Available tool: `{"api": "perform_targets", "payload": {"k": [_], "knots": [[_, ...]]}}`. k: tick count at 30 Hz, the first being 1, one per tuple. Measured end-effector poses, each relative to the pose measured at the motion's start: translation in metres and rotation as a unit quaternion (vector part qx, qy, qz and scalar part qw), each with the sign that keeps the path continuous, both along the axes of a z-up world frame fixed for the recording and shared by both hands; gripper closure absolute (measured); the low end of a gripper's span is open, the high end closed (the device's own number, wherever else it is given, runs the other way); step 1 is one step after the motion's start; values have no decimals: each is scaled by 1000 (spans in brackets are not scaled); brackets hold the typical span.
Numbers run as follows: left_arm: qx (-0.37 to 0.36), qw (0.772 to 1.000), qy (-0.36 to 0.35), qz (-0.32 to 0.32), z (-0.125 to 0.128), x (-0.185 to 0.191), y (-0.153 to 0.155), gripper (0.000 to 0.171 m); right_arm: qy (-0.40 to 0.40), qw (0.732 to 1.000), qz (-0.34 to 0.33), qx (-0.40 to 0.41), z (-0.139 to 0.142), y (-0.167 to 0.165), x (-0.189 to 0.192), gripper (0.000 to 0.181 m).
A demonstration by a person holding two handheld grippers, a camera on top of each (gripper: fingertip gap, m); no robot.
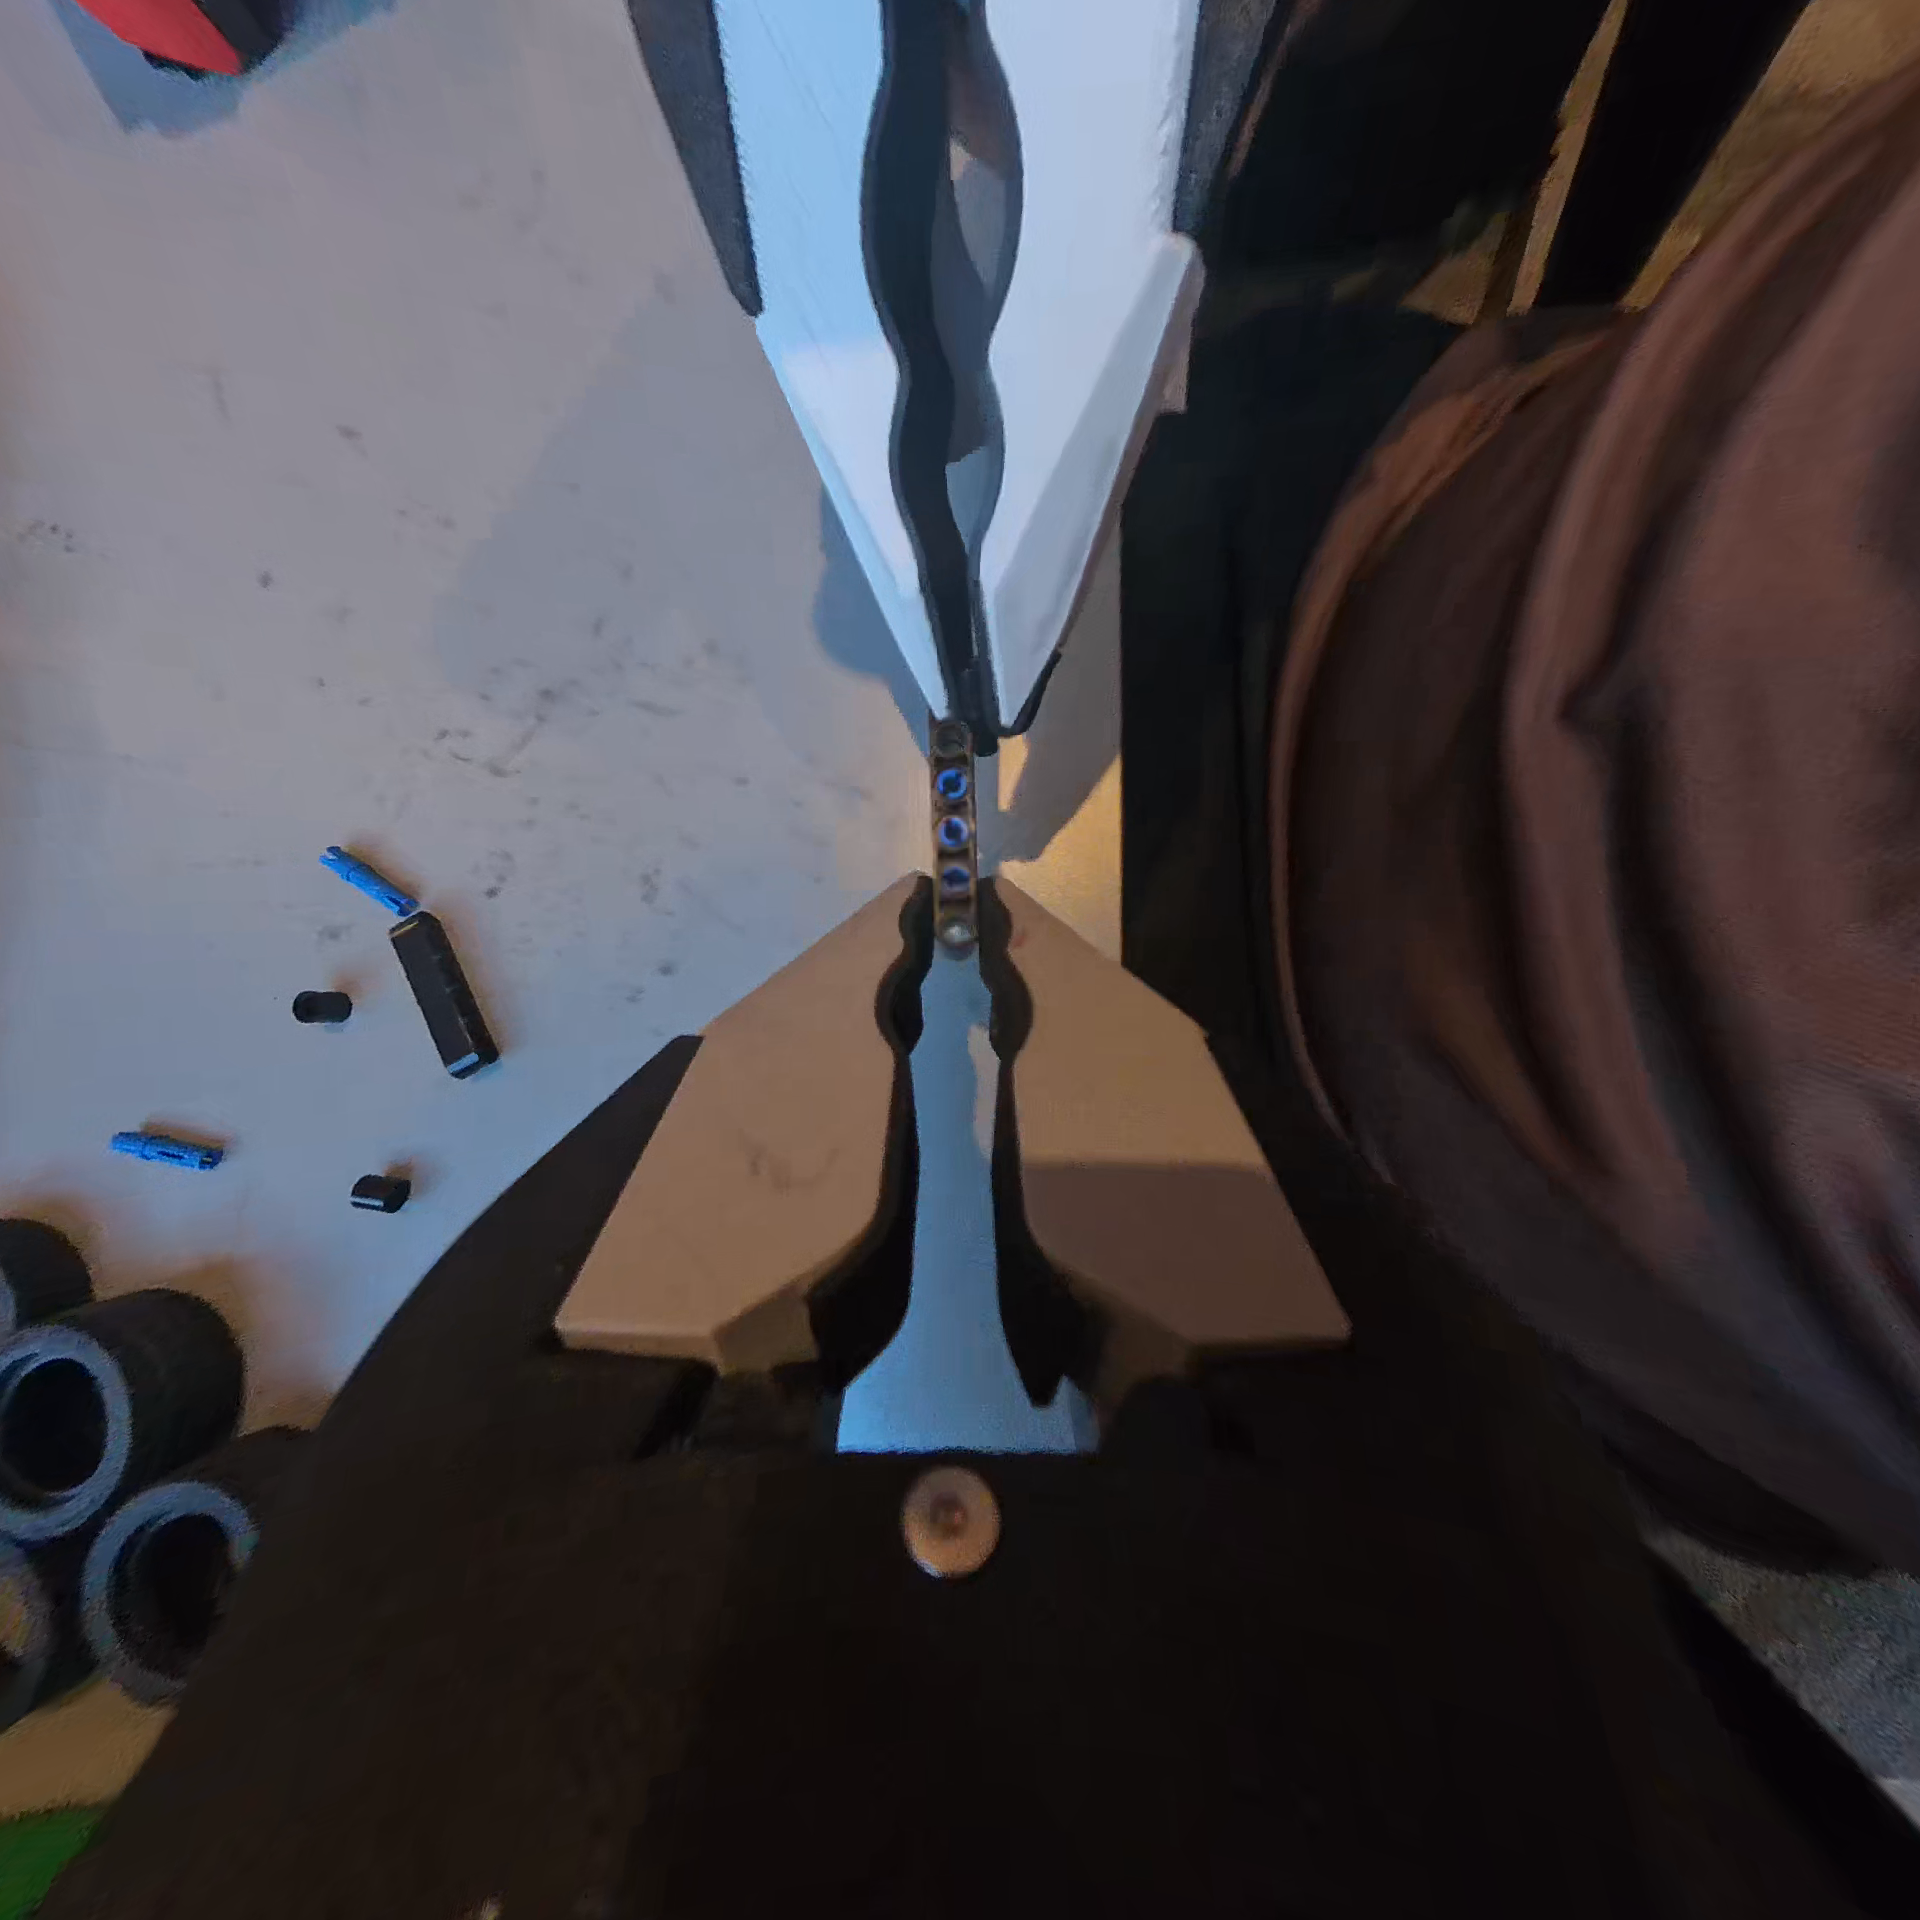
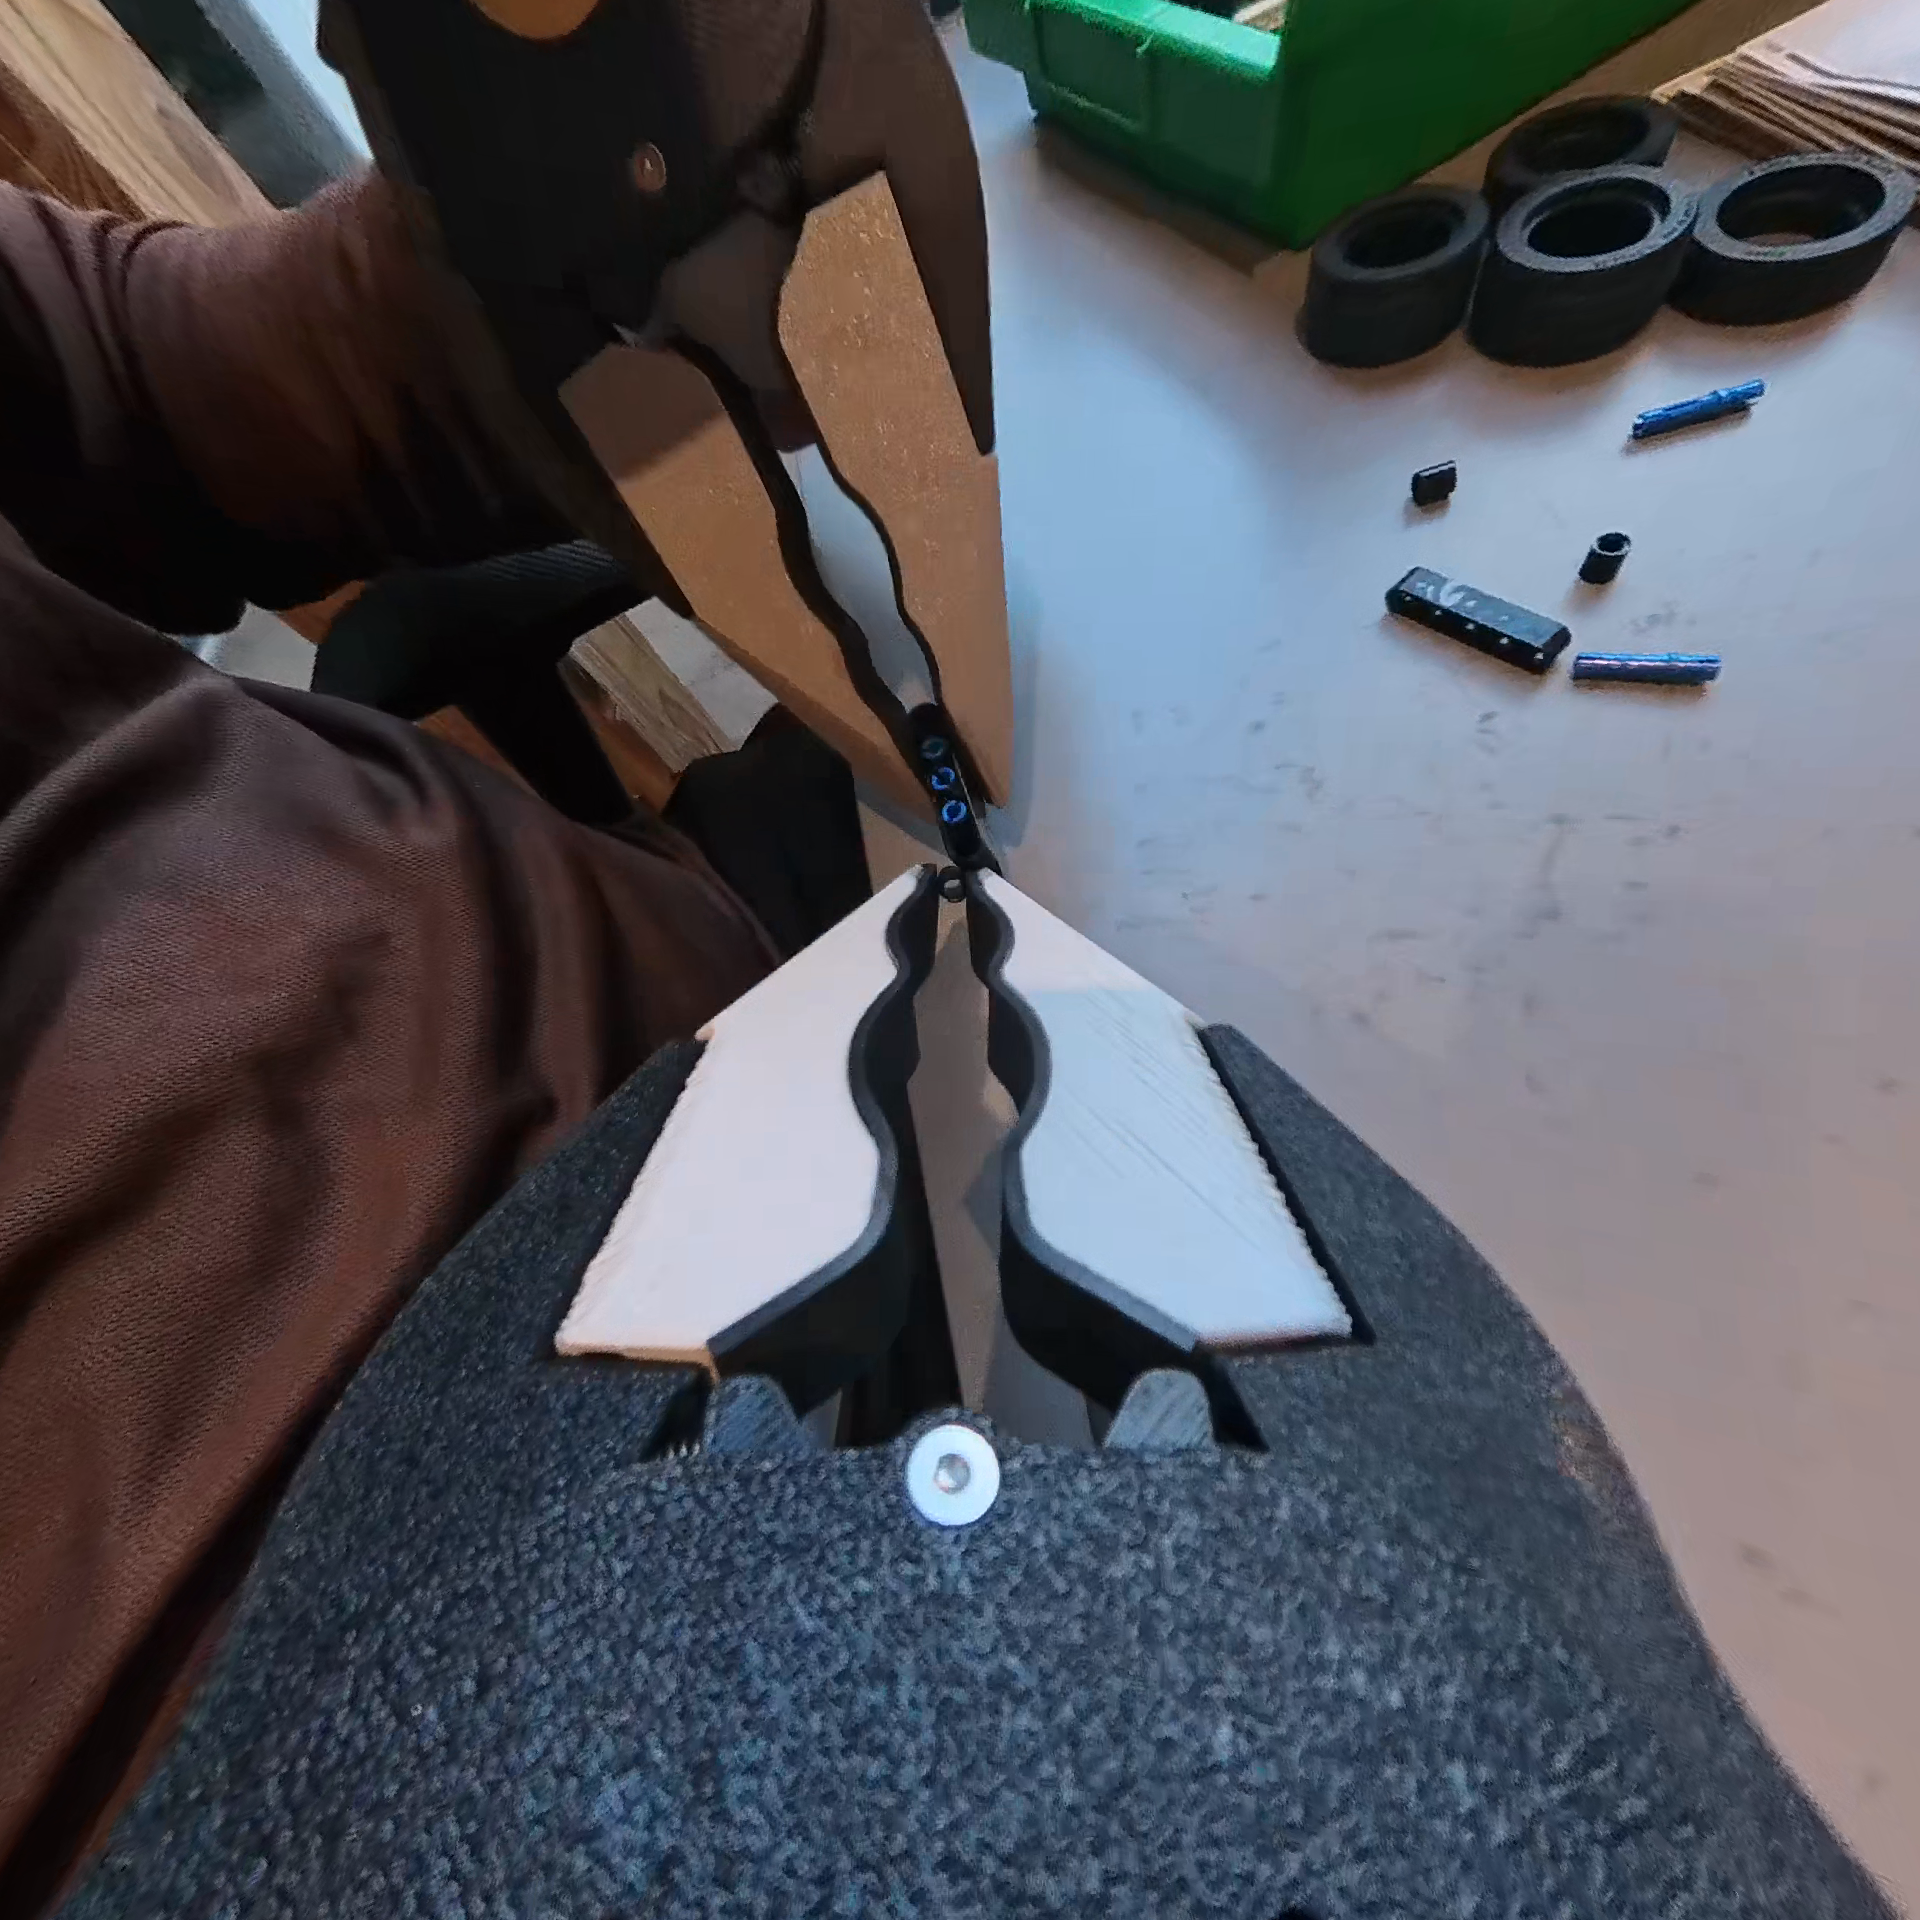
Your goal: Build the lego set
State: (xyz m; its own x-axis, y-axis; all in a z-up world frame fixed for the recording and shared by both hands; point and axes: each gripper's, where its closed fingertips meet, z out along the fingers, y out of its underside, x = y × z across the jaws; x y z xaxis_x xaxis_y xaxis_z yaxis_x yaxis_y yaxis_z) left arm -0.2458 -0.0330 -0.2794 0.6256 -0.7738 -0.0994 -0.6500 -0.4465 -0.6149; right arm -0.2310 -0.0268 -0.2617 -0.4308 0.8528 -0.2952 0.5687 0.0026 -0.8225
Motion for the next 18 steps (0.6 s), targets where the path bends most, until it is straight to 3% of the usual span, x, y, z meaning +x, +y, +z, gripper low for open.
{"api": "perform_targets", "payload": {"k": [6,13,18], "knots": [[16,997,-67,27,9,-3,8,166,-10,1000,-9,-14,-4,6,-2,176],[4,999,-48,10,-1,0,10,166,7,1000,-29,-7,6,23,-2,176],[-6,998,-57,2,-5,0,14,166,-10,999,-14,49,-8,19,-3,176]]}}
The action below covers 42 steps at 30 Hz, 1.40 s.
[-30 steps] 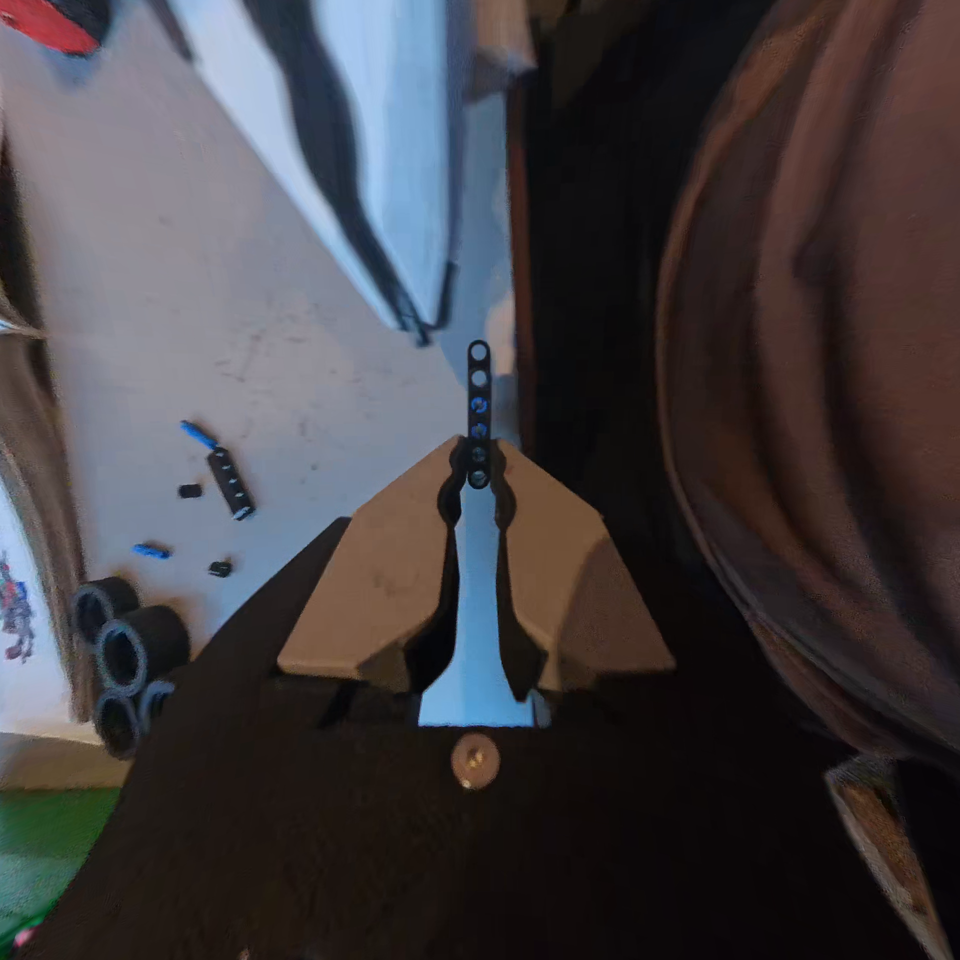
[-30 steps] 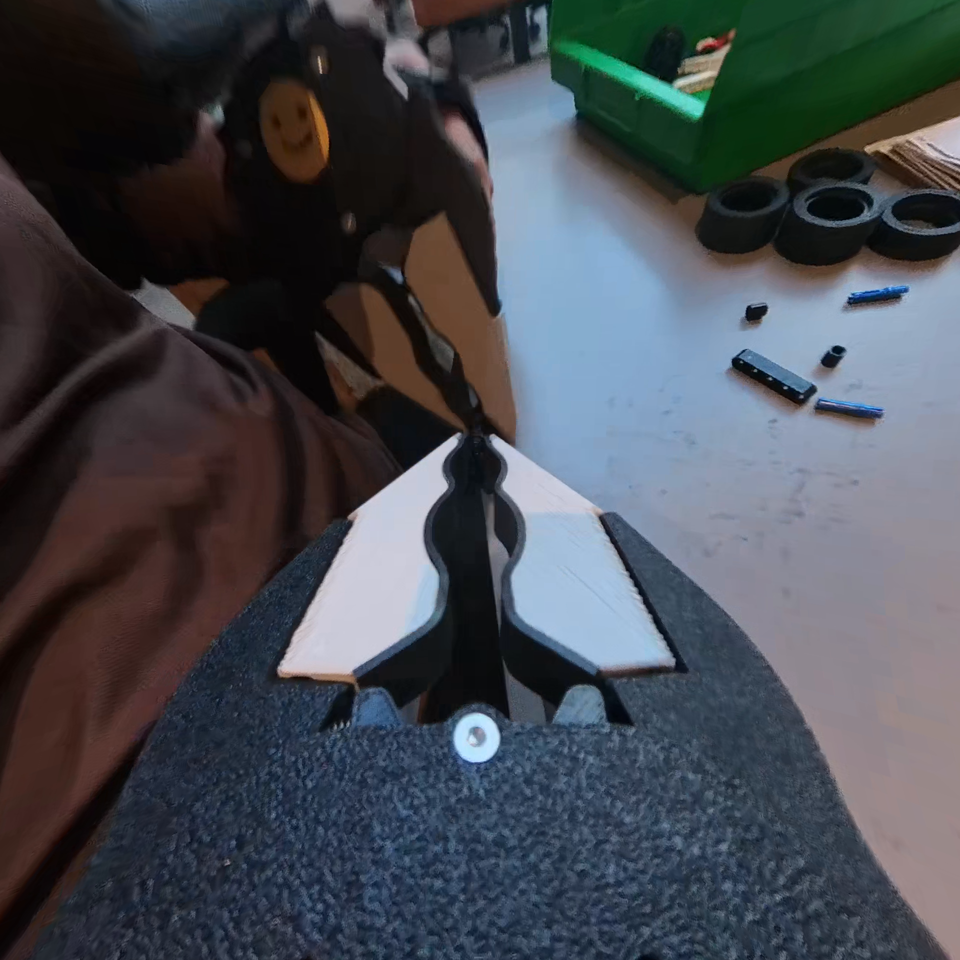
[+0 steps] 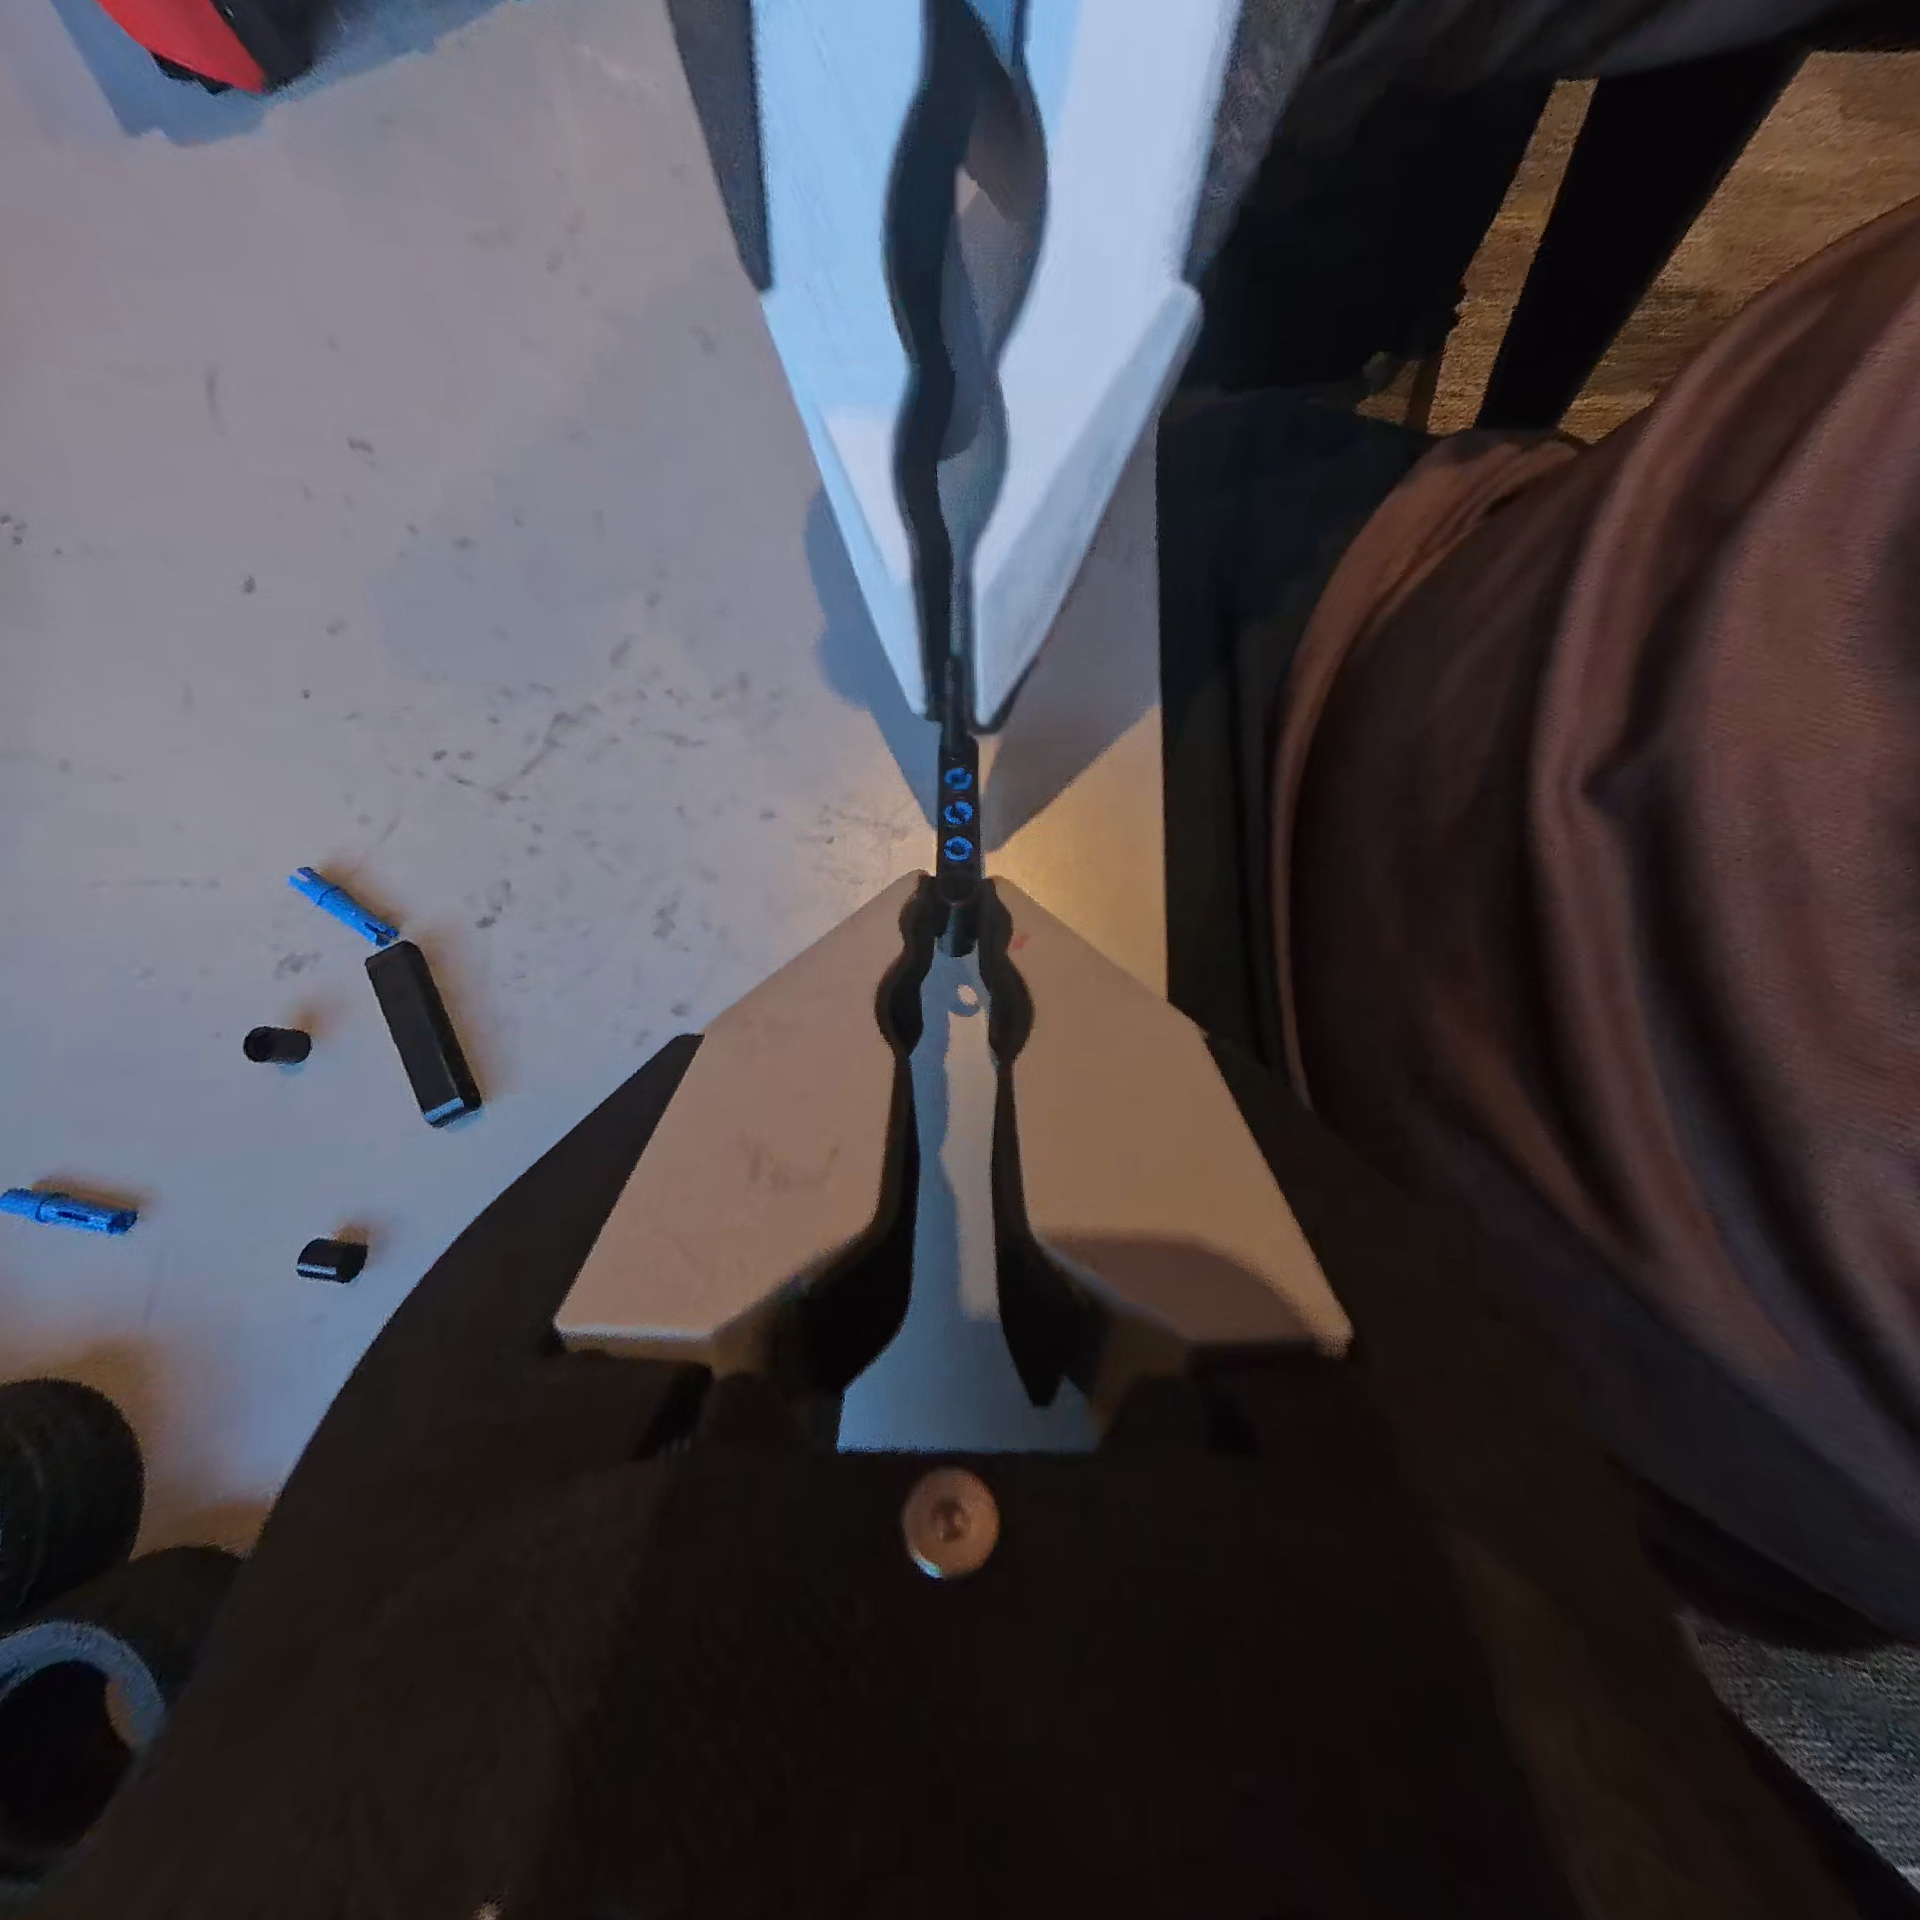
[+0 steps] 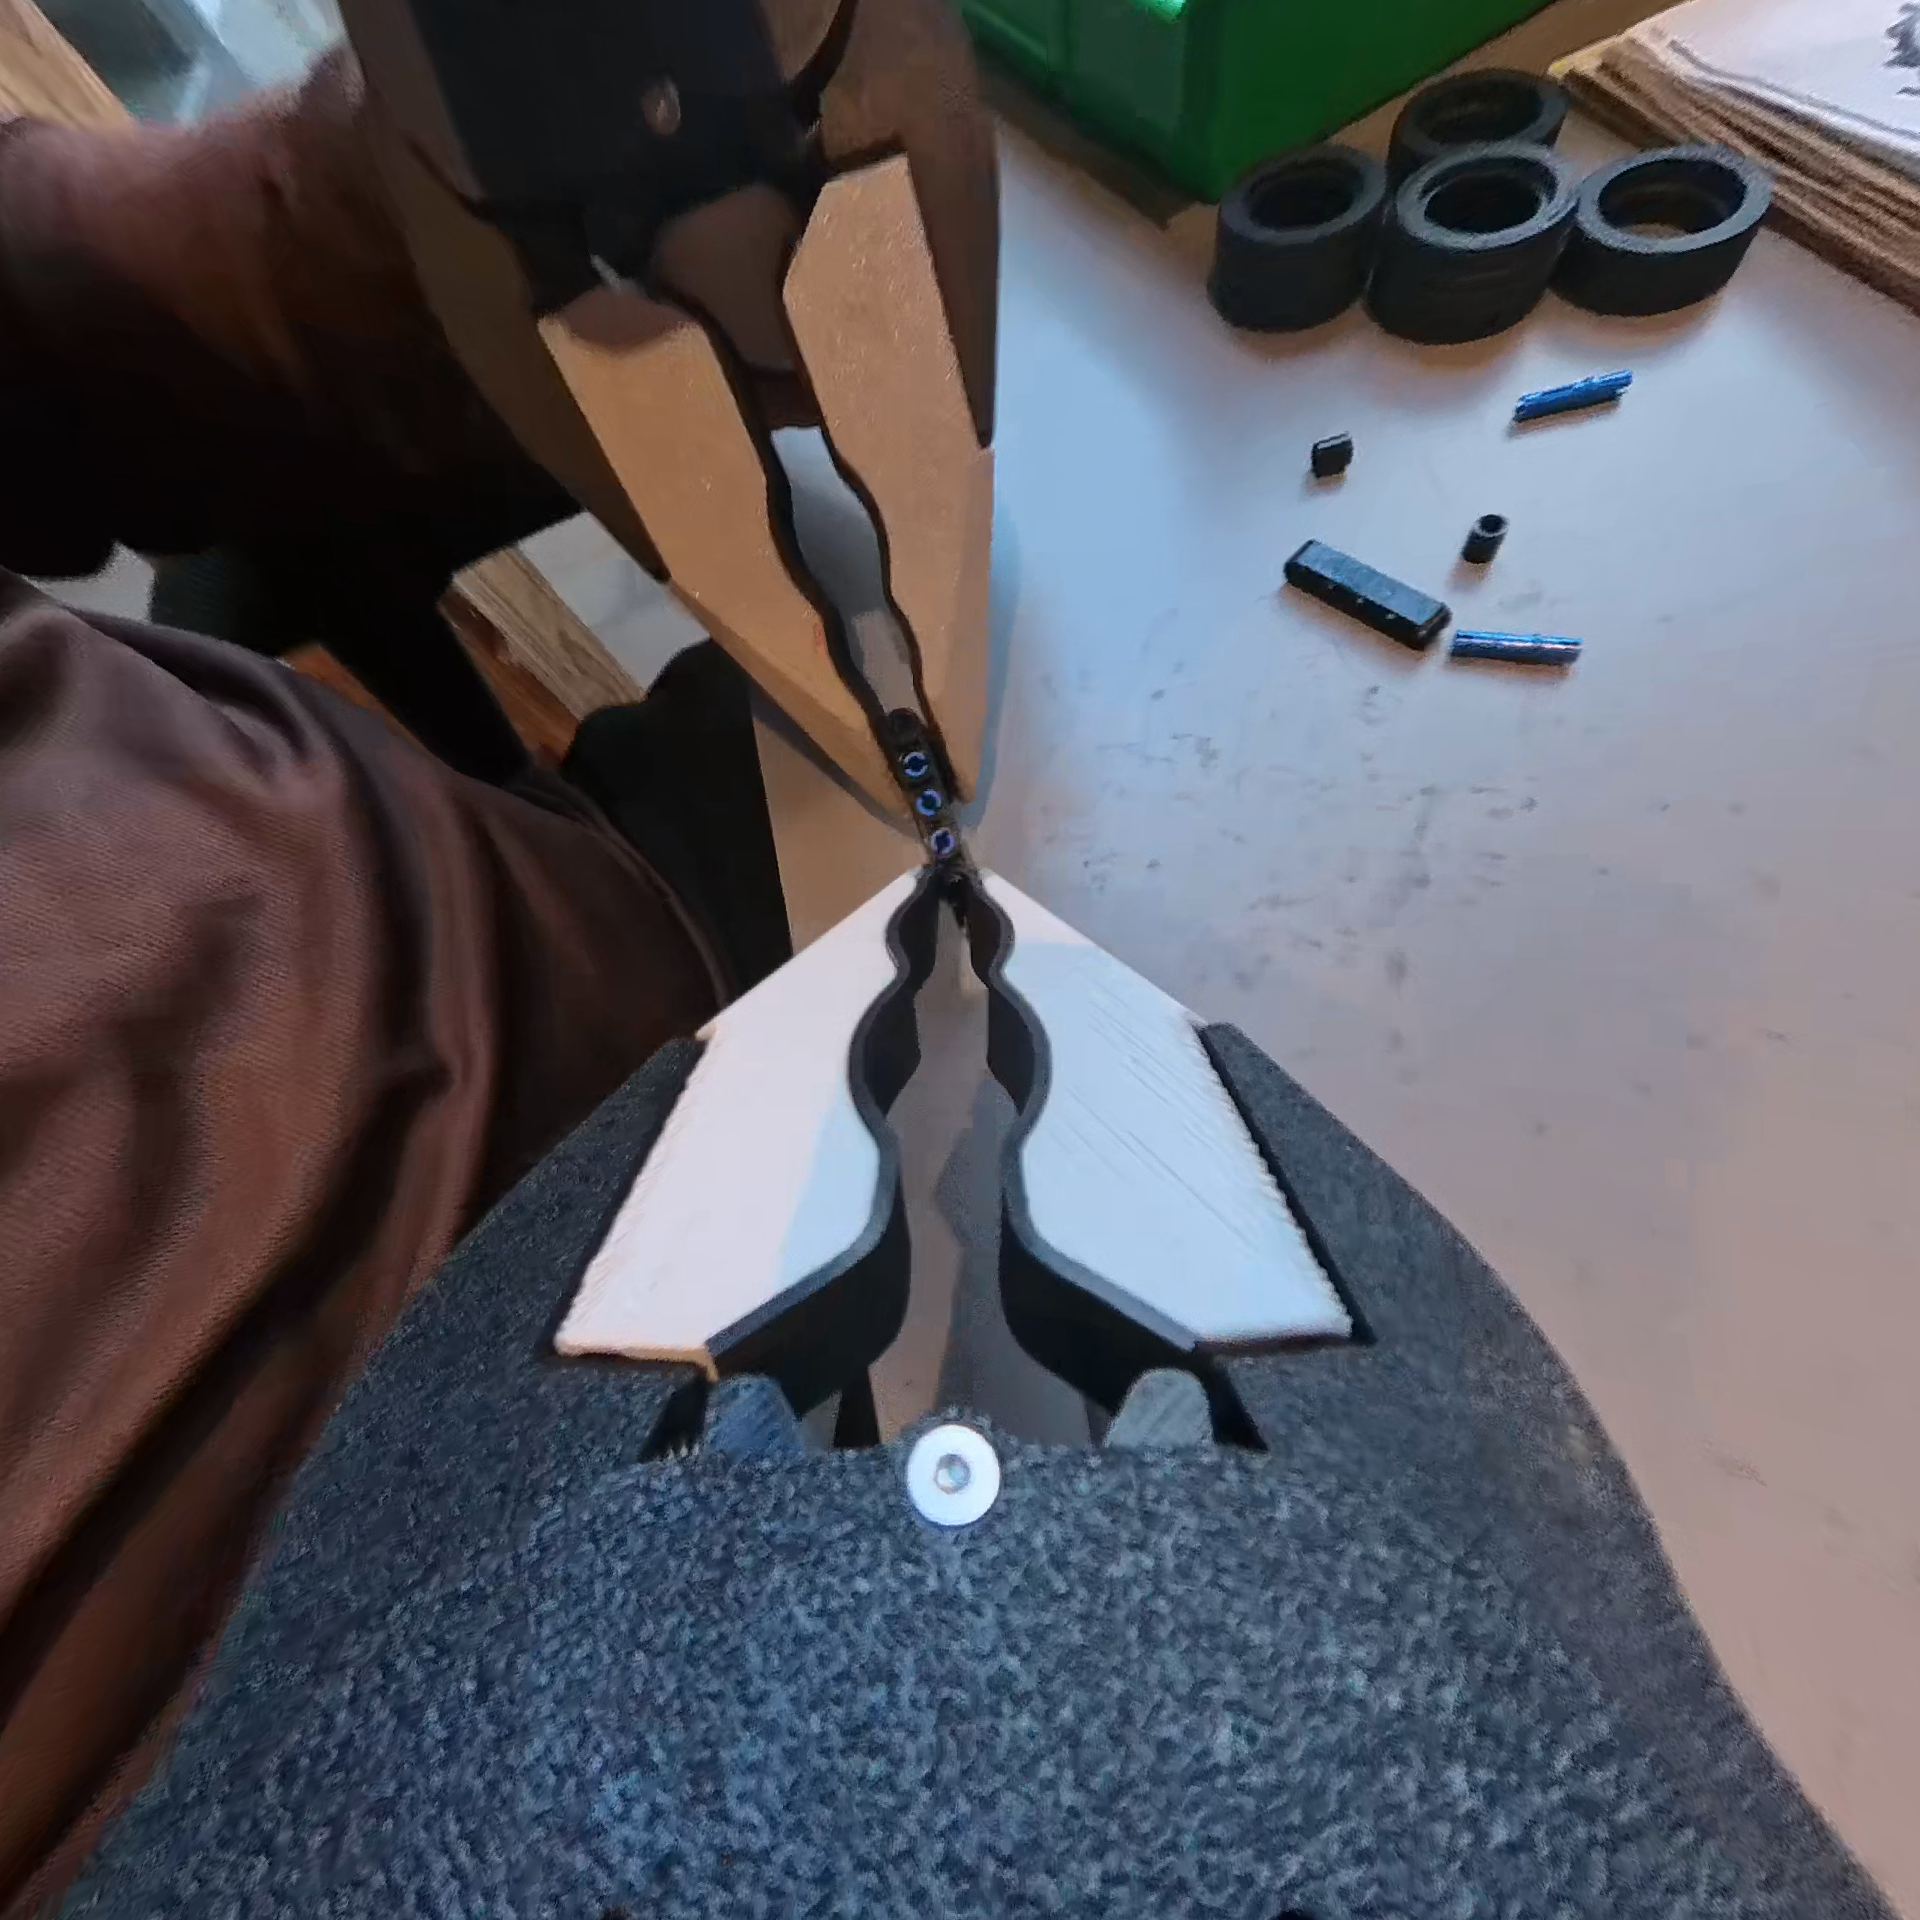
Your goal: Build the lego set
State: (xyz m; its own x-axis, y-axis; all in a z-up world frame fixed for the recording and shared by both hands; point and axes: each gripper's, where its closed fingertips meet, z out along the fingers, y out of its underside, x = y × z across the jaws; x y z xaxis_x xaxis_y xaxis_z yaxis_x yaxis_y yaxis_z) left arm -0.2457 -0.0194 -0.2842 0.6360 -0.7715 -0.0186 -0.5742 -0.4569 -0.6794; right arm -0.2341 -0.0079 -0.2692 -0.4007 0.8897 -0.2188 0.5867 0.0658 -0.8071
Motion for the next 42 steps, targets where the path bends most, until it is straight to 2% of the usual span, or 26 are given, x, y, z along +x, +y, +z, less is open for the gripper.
{"api": "perform_targets", "payload": {"k": [3,7,15,20,31,42], "knots": [[-5,1000,-17,3,-4,-2,1,167,-9,1000,3,24,-8,-2,-2,176],[-9,999,-41,10,-9,2,3,167,-9,1000,3,13,-7,-2,-4,176],[17,999,-47,2,-10,13,12,167,-11,1000,1,24,-5,4,-2,176],[-2,998,-57,2,-11,11,14,167,-13,999,9,40,-7,5,1,176],[27,999,-34,-20,-12,11,17,167,1,994,8,106,-8,12,-1,177],[27,999,-35,-25,-12,11,20,166,-15,987,48,155,-9,10,2,177]]}}
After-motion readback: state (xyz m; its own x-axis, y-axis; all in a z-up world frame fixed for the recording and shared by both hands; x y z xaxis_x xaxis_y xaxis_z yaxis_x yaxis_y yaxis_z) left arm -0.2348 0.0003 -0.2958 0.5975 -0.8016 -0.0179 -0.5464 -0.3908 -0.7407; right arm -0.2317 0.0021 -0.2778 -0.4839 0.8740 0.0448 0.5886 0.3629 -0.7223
